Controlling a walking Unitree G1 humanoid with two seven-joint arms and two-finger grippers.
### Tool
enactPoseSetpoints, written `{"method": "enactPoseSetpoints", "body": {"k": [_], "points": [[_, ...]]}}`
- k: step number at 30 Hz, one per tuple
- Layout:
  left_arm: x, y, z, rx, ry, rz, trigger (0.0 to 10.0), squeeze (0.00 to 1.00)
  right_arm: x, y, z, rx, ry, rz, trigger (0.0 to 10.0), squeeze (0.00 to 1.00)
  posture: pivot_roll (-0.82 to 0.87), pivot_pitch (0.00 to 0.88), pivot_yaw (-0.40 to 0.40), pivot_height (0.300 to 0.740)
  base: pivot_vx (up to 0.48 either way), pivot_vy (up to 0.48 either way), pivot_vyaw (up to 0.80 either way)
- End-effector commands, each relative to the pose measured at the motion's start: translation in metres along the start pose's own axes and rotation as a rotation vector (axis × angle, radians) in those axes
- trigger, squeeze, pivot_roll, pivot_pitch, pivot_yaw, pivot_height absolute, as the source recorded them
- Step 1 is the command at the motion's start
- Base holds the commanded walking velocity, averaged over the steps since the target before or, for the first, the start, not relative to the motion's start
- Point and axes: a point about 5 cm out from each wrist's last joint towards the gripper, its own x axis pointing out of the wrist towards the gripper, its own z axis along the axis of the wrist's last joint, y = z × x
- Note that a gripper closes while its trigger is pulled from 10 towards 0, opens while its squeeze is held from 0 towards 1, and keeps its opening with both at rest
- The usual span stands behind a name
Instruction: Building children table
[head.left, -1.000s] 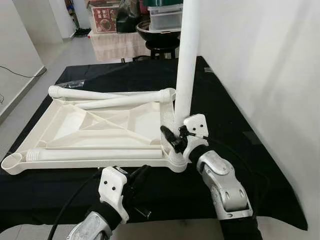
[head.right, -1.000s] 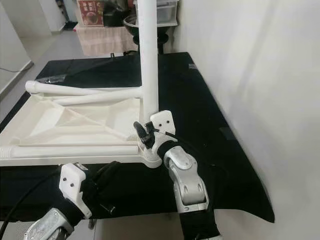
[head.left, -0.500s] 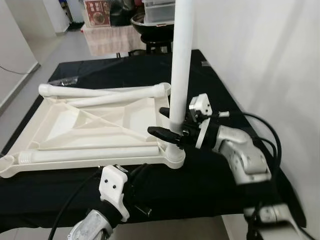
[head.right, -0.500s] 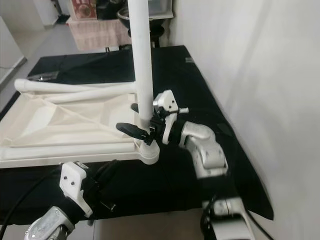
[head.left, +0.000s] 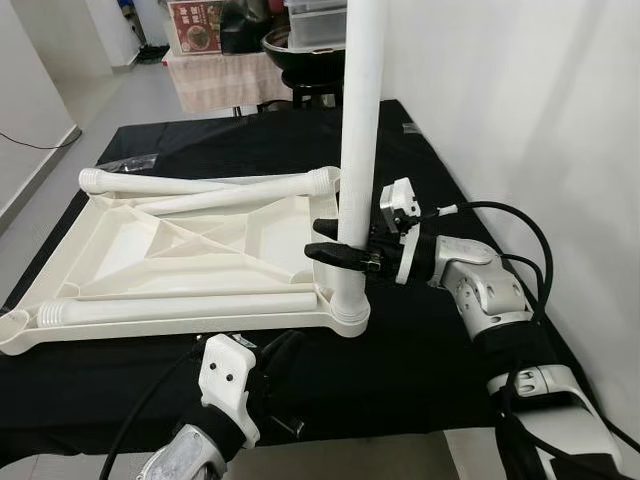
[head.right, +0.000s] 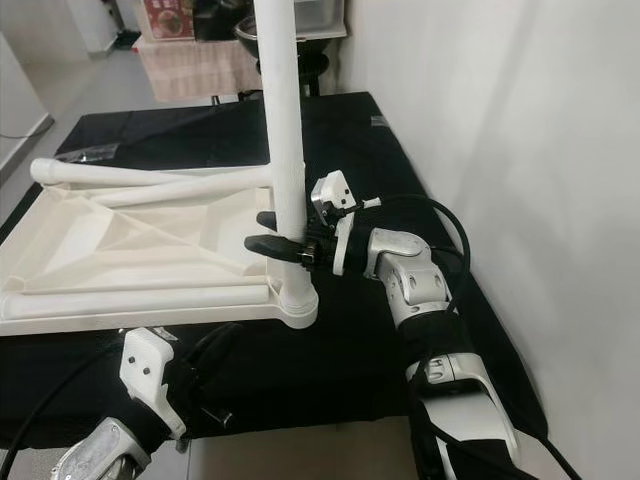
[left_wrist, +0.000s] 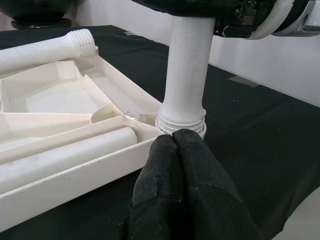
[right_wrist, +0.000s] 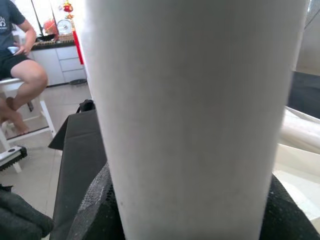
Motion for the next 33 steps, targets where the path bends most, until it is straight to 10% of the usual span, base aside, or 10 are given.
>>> {"method": "enactPoseSetpoints", "body": {"k": [1,6,11,23,24,25,26,27,28,33], "points": [[-0.001,-0.002,0.001,0.001,0.005,0.002,10.0,0.0,-0.004,0.002,-0.007,0.029,-0.018,-0.021,0.0,0.0,0.02,0.113,0.02,0.74,0.0,0.0,0.0],[-0.001,-0.001,0.001,0.0,0.004,0.001,10.0,0.0,-0.018,0.003,-0.019,-0.007,0.025,-0.199,0.0,0.0,0.01,0.115,0.016,0.74,0.0,0.0,0.0],[0.0,0.003,0.002,-0.003,-0.001,0.005,10.0,0.0,-0.023,0.029,-0.069,0.093,0.162,-0.966,0.0,0.0,-0.01,0.116,0.021,0.74,0.0,0.0,0.0],[0.004,0.006,-0.003,-0.017,0.0,0.006,10.0,0.0,-0.005,0.032,-0.07,-0.031,0.206,-0.922,0.0,0.0,-0.02,0.082,0.026,0.74,0.0,0.0,0.0],[0.004,0.007,-0.003,-0.017,-0.002,0.012,10.0,0.0,-0.003,0.032,-0.069,-0.015,0.192,-0.901,10.0,0.0,-0.02,0.079,0.026,0.74,0.0,0.0,0.0],[0.004,0.007,-0.003,-0.016,-0.003,0.016,10.0,0.0,-0.002,0.033,-0.068,-0.004,0.182,-0.886,10.0,0.1,-0.02,0.079,0.026,0.74,0.0,0.0,0.0],[0.004,0.006,-0.003,-0.016,-0.003,0.018,10.0,0.0,-0.001,0.034,-0.063,0.0,0.158,-0.887,10.0,0.53,-0.02,0.075,0.024,0.74,0.0,0.0,0.0],[0.004,0.006,-0.003,-0.016,-0.003,0.018,10.0,0.0,-0.001,0.034,-0.063,0.0,0.158,-0.887,10.0,0.53,-0.02,0.075,0.024,0.74,0.0,0.0,0.0],[0.004,0.006,-0.003,-0.015,-0.003,0.019,10.0,0.0,0.002,0.034,-0.058,0.019,0.116,-0.846,10.0,1.0,-0.02,0.072,0.024,0.74,0.0,0.0,0.0],[0.004,0.005,-0.004,-0.018,0.0,0.011,10.0,0.0,0.014,0.034,-0.026,0.05,-0.049,-0.503,10.0,0.76,-0.02,0.069,0.028,0.74,0.0,0.0,0.0]]}}
